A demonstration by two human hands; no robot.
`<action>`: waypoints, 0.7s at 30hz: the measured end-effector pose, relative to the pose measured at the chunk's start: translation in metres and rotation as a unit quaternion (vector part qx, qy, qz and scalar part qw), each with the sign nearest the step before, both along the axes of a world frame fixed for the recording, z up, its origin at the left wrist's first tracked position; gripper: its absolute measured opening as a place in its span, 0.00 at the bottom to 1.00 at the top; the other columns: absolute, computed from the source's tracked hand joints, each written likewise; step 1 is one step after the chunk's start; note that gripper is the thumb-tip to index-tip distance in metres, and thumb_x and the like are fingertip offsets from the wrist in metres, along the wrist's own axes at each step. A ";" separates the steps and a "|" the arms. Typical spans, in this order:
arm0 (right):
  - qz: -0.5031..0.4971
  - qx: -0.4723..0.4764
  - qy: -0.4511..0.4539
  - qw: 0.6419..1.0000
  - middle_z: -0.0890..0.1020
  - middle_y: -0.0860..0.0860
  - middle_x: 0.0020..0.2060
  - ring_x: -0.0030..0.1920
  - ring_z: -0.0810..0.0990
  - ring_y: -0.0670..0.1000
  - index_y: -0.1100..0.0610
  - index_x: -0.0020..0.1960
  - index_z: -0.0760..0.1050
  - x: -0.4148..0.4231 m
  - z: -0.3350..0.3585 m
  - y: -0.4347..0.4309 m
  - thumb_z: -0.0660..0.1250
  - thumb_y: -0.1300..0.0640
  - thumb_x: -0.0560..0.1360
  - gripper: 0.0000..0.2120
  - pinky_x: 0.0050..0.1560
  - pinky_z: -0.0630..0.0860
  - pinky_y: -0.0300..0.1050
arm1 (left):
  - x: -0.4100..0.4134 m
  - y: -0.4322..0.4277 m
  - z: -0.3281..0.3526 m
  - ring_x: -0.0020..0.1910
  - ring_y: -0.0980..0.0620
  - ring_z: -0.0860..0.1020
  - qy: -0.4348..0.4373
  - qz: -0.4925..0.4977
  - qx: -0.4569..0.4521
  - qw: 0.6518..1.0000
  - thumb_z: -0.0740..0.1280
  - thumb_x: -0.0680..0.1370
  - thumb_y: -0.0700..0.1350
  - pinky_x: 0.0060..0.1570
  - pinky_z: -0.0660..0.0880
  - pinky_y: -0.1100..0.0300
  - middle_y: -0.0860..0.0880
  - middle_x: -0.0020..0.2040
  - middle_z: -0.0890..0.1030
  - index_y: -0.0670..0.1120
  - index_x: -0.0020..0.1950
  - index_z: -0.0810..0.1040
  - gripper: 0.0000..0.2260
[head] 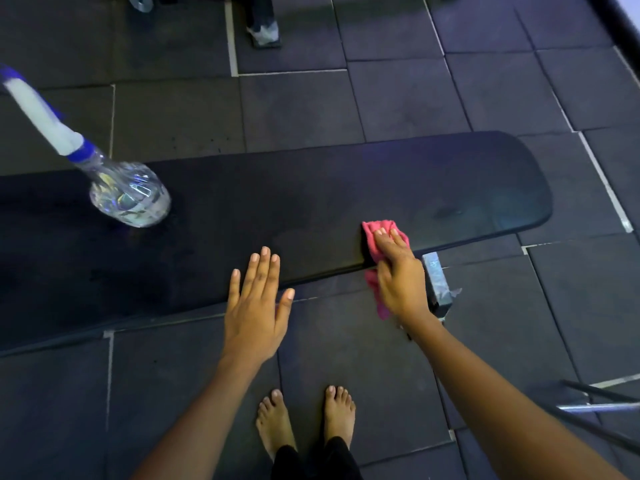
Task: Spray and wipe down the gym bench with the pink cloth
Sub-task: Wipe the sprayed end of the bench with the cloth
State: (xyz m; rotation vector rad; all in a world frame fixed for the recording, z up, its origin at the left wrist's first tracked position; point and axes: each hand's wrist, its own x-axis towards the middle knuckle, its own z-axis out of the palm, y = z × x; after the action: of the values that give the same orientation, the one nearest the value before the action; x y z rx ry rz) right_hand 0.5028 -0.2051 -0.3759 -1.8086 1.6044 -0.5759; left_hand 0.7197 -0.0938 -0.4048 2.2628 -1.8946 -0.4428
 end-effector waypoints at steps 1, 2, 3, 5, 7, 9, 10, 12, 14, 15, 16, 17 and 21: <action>-0.030 0.037 -0.045 0.998 0.72 0.45 0.69 0.73 0.63 0.44 0.52 0.71 0.72 0.006 0.009 0.000 0.60 0.71 0.73 0.29 0.73 0.59 0.36 | 0.002 -0.001 0.004 0.78 0.54 0.45 0.004 -0.002 0.008 1.000 0.43 0.81 0.59 0.76 0.43 0.51 0.50 0.79 0.49 0.46 0.79 0.51 0.29; -0.049 0.079 -0.098 0.991 0.78 0.47 0.65 0.70 0.70 0.46 0.48 0.68 0.75 0.012 0.021 -0.001 0.60 0.67 0.75 0.26 0.70 0.66 0.41 | 0.004 -0.002 0.008 0.78 0.54 0.44 0.009 -0.003 0.013 1.000 0.42 0.81 0.60 0.76 0.43 0.51 0.50 0.79 0.48 0.46 0.79 0.51 0.30; -0.063 0.127 -0.160 0.977 0.83 0.50 0.56 0.60 0.79 0.51 0.44 0.65 0.77 0.017 0.031 -0.001 0.60 0.63 0.75 0.24 0.62 0.75 0.46 | 0.007 -0.002 0.012 0.78 0.55 0.43 0.013 -0.005 0.016 1.000 0.41 0.80 0.60 0.76 0.44 0.52 0.51 0.79 0.47 0.46 0.79 0.51 0.30; -0.071 0.215 -0.261 0.938 0.78 0.57 0.34 0.34 0.77 0.59 0.40 0.59 0.80 0.030 0.053 0.001 0.61 0.57 0.77 0.18 0.34 0.79 0.47 | 0.016 0.001 0.018 0.77 0.55 0.42 0.008 -0.007 0.019 1.000 0.39 0.80 0.61 0.76 0.44 0.52 0.51 0.79 0.47 0.46 0.78 0.50 0.31; -0.053 0.227 -0.290 0.928 0.72 0.63 0.30 0.26 0.72 0.59 0.41 0.57 0.80 0.043 0.070 0.004 0.60 0.56 0.80 0.14 0.25 0.76 0.47 | 0.030 0.009 0.020 0.78 0.54 0.43 -0.011 0.004 0.024 1.000 0.38 0.80 0.61 0.76 0.45 0.50 0.51 0.79 0.47 0.46 0.78 0.51 0.32; -0.038 0.193 -0.259 0.946 0.79 0.67 0.34 0.29 0.78 0.58 0.41 0.61 0.78 0.055 0.073 -0.002 0.58 0.59 0.81 0.18 0.34 0.81 0.54 | 0.044 0.019 0.022 0.78 0.53 0.45 -0.020 0.033 0.030 0.999 0.40 0.80 0.61 0.75 0.46 0.49 0.50 0.79 0.49 0.44 0.78 0.52 0.32; -0.030 0.184 -0.244 0.951 0.82 0.65 0.38 0.33 0.81 0.57 0.41 0.65 0.76 0.062 0.073 -0.006 0.58 0.60 0.80 0.20 0.40 0.82 0.58 | 0.050 0.024 0.024 0.78 0.52 0.46 -0.017 0.048 0.030 0.998 0.41 0.80 0.61 0.76 0.47 0.49 0.49 0.79 0.50 0.44 0.78 0.53 0.32; -0.002 0.177 -0.219 0.960 0.85 0.57 0.52 0.49 0.85 0.59 0.40 0.68 0.72 0.077 0.071 -0.014 0.58 0.57 0.74 0.25 0.52 0.80 0.63 | 0.059 0.031 0.028 0.78 0.53 0.45 -0.009 0.070 0.034 0.997 0.41 0.80 0.61 0.76 0.46 0.48 0.49 0.79 0.50 0.44 0.78 0.52 0.32; 0.037 0.139 -0.188 0.972 0.80 0.52 0.64 0.62 0.79 0.59 0.39 0.69 0.70 0.097 0.072 -0.021 0.57 0.56 0.71 0.28 0.62 0.76 0.62 | 0.065 0.033 0.032 0.78 0.54 0.44 -0.005 0.083 0.029 0.996 0.40 0.79 0.61 0.76 0.45 0.49 0.50 0.79 0.49 0.44 0.78 0.52 0.32; 0.059 0.119 -0.178 0.975 0.78 0.50 0.67 0.66 0.77 0.57 0.41 0.69 0.70 0.109 0.074 -0.022 0.57 0.59 0.72 0.28 0.66 0.73 0.58 | 0.067 0.033 0.034 0.78 0.54 0.44 -0.001 0.089 0.020 0.996 0.40 0.79 0.61 0.76 0.45 0.49 0.50 0.79 0.50 0.44 0.78 0.53 0.32; 0.081 0.105 -0.174 0.976 0.75 0.50 0.69 0.70 0.73 0.54 0.44 0.71 0.70 0.122 0.076 -0.024 0.58 0.62 0.74 0.28 0.70 0.70 0.55 | 0.070 0.031 0.035 0.78 0.54 0.45 0.003 0.096 0.011 0.995 0.40 0.79 0.61 0.76 0.45 0.49 0.50 0.79 0.50 0.44 0.78 0.53 0.32; 0.112 0.091 -0.160 0.977 0.71 0.50 0.72 0.74 0.66 0.52 0.48 0.74 0.67 0.135 0.077 -0.026 0.57 0.63 0.76 0.28 0.74 0.64 0.52 | 0.072 0.030 0.035 0.78 0.54 0.45 0.008 0.102 0.003 0.995 0.41 0.80 0.61 0.76 0.46 0.49 0.50 0.79 0.51 0.45 0.78 0.54 0.31; 0.269 -0.010 0.122 0.955 0.44 0.47 0.80 0.79 0.38 0.50 0.46 0.80 0.43 0.174 0.042 -0.031 0.45 0.40 0.79 0.31 0.77 0.36 0.60 | 0.085 0.025 0.028 0.78 0.53 0.47 0.019 0.127 -0.004 0.992 0.43 0.80 0.60 0.76 0.47 0.47 0.49 0.79 0.52 0.45 0.78 0.55 0.30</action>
State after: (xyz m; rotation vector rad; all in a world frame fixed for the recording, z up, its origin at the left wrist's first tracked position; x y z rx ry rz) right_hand 0.6765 -0.2364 -0.3341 -2.2803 1.1638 -0.1208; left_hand 0.8047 -0.0693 -0.3767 2.4280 -1.5568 -0.4365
